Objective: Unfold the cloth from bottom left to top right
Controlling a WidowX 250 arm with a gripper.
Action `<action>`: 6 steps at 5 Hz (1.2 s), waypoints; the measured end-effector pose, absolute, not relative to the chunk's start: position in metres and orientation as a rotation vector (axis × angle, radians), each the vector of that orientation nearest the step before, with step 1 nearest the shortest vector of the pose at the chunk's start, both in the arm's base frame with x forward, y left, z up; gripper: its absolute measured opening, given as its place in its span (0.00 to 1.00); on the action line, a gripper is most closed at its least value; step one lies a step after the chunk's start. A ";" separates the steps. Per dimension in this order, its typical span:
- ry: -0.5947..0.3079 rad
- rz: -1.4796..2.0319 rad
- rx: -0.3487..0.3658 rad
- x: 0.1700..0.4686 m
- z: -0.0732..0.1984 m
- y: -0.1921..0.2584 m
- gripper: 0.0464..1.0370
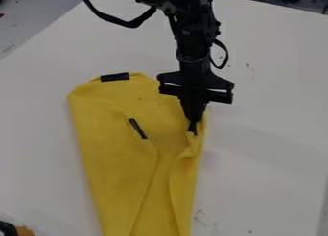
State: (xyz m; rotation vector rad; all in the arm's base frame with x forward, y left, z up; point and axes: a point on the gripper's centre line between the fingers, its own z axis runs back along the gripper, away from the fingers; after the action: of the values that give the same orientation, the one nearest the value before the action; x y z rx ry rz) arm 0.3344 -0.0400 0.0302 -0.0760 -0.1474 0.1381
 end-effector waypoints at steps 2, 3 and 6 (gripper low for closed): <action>-0.200 0.195 -0.065 0.347 0.035 -0.049 0.01; -0.207 0.222 -0.070 0.350 0.031 -0.053 0.03; -0.251 0.469 -0.175 0.371 0.035 -0.070 0.77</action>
State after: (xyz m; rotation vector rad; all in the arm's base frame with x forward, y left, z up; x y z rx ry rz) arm 0.3709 -0.0703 0.0352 -0.1752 -0.2512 0.4687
